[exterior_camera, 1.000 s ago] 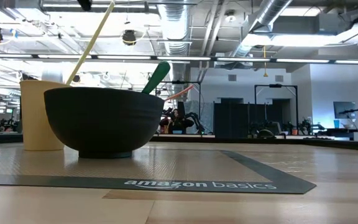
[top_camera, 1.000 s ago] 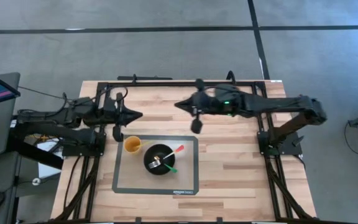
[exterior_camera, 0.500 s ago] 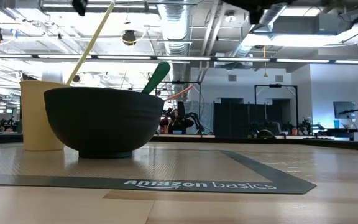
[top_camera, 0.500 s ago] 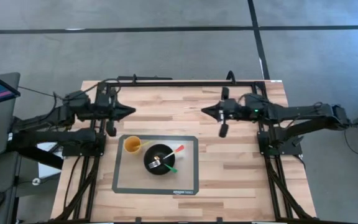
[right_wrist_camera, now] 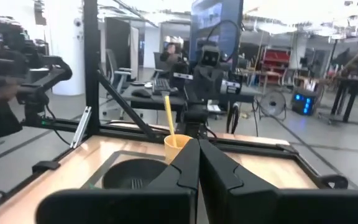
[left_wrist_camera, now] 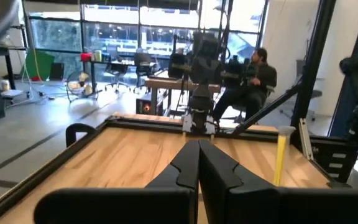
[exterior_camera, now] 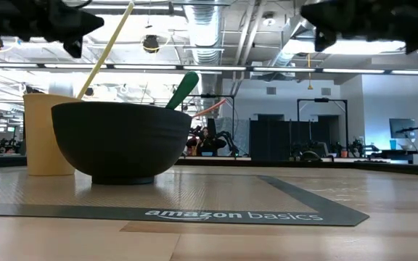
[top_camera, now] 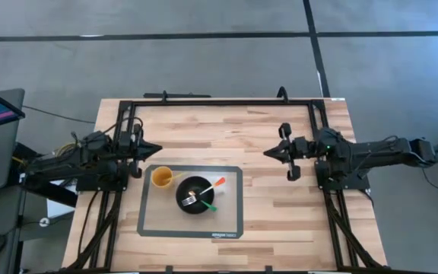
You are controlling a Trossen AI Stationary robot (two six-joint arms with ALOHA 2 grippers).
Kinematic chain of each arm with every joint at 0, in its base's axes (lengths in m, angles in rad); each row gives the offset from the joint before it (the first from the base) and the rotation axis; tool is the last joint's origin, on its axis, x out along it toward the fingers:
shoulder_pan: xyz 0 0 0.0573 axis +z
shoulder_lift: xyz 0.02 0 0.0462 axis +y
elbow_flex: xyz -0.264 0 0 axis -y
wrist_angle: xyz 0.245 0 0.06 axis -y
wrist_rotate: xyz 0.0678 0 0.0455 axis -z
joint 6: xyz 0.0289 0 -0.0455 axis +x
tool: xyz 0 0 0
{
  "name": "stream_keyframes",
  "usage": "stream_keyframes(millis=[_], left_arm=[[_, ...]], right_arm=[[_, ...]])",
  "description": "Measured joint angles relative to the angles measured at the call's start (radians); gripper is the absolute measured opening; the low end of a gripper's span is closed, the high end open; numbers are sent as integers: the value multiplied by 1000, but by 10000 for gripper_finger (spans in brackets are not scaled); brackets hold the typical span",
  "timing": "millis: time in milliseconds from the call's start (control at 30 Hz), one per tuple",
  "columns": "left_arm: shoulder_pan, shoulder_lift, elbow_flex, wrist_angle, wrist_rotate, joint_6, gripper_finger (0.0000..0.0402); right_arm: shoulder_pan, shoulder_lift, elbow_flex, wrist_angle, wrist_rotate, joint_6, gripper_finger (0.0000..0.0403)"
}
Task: Pick & Place Utensil
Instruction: Return to Home Position
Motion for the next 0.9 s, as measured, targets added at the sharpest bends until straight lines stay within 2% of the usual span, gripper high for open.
stream_keyframes(millis=[233,367,467,633,900], left_arm=[[0,-191,-111,30,6,-8,4],[0,-169,-174,158,52,-9,4],[-1,-153,-226,191,64,-28,4],[0,-146,-240,191,64,-27,4],[0,-146,-240,192,62,-75,4]], right_arm=[[-15,-114,-175,173,1,2,0],[-36,-161,-239,192,0,18,0],[-55,-181,-281,190,-4,21,0],[-78,-214,-303,129,-37,57,0],[-109,-286,-303,88,-157,86,0]])
